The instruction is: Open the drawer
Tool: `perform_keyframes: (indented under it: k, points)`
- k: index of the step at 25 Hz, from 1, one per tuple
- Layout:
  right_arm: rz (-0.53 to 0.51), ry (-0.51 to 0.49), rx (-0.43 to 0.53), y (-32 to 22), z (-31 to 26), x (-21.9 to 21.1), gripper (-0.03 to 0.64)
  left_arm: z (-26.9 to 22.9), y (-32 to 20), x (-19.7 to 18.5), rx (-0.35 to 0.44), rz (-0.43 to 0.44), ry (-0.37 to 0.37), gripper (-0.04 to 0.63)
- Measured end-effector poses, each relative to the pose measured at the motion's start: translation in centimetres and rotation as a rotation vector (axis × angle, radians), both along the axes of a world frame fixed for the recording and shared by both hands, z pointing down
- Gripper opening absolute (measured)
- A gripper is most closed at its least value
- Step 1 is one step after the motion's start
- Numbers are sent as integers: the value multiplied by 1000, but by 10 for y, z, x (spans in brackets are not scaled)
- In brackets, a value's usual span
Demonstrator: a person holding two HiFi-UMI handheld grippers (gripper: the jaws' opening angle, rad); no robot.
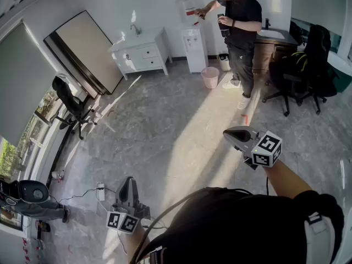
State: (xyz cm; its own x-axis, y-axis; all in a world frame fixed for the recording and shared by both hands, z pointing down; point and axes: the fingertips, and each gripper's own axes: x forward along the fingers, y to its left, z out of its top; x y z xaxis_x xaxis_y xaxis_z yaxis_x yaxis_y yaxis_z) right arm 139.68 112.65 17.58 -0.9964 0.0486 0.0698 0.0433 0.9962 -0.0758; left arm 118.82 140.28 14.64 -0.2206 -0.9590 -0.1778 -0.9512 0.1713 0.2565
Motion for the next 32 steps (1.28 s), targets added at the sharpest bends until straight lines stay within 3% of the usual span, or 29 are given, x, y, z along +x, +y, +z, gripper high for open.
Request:
perform_keyframes:
  k: [6,18,32]
  points:
    - [0,4,0,-2,-3,1,-8,11,1,-5,-55,-13,-19,-6]
    - [23,-49,-63,-17,-11,14,-5,14,-18,2,-54,17,-2,-6]
    - [-10,-28,-39,-6,-7,-12,-5,22,-5,-13,-48,10,1,-6]
